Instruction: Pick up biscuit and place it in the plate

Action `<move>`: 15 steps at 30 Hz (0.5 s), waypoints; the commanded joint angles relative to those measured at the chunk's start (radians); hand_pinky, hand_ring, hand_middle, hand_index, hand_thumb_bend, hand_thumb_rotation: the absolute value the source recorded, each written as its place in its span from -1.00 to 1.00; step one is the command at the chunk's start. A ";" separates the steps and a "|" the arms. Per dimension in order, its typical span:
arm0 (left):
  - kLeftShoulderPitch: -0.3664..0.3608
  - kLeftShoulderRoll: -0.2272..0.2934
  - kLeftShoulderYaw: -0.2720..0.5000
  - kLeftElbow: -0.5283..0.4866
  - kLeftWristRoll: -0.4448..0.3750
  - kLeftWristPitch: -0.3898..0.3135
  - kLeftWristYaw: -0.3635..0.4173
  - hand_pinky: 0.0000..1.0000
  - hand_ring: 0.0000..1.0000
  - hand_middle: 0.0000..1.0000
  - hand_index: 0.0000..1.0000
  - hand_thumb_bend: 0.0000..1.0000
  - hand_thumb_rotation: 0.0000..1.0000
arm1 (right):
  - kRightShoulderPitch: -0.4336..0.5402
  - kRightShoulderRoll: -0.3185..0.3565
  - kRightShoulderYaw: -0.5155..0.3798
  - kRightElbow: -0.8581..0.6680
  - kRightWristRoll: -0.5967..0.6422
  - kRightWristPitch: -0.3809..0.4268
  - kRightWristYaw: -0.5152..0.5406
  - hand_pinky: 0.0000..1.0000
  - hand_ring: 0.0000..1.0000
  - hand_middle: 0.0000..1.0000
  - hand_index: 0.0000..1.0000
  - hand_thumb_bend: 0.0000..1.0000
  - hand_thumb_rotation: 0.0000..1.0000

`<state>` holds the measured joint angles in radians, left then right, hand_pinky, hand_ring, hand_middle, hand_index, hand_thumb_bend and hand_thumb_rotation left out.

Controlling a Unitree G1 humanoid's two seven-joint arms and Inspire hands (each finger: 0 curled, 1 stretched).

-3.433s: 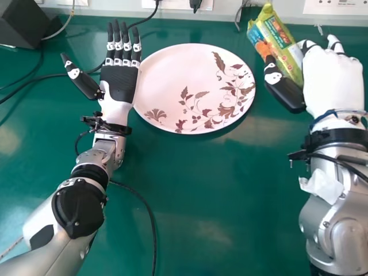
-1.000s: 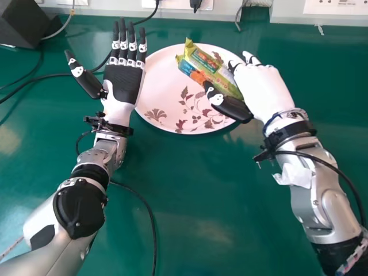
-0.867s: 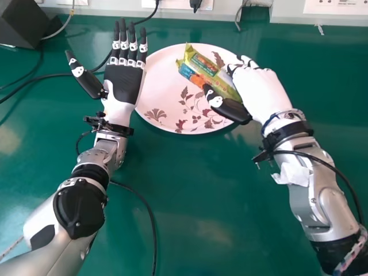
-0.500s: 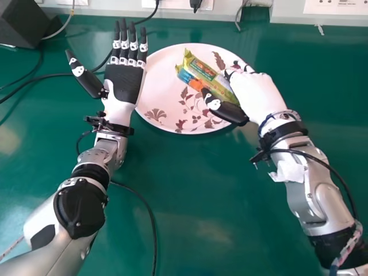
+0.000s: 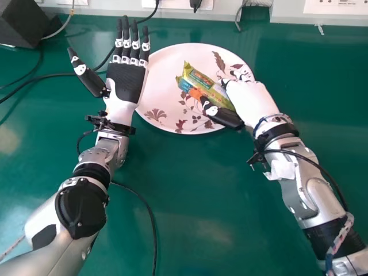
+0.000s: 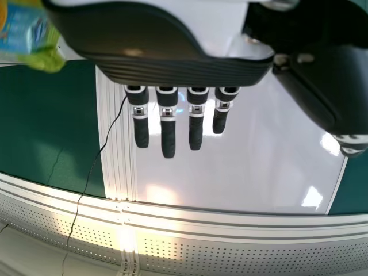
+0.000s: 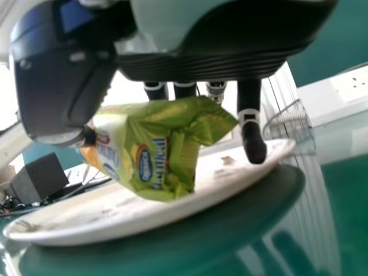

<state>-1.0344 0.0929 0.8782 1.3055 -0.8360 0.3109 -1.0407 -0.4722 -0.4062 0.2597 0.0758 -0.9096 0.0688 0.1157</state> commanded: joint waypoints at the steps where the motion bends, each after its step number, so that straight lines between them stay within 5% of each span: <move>1: 0.001 0.003 -0.010 -0.002 0.000 0.013 -0.020 0.71 0.68 0.81 0.96 1.00 -0.74 | -0.016 -0.008 0.010 0.019 0.011 -0.013 -0.016 -0.72 -0.18 -0.05 -0.02 0.00 -1.00; 15: -0.003 0.001 -0.006 -0.003 -0.004 0.015 -0.018 0.75 0.71 0.83 0.95 0.99 -0.74 | -0.047 -0.024 0.055 0.057 0.001 0.008 0.018 -0.76 -0.18 -0.05 -0.02 0.00 -1.00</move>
<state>-1.0353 0.0922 0.8768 1.3054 -0.8372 0.3267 -1.0549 -0.5208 -0.4243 0.3019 0.1244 -0.9130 0.0720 0.1192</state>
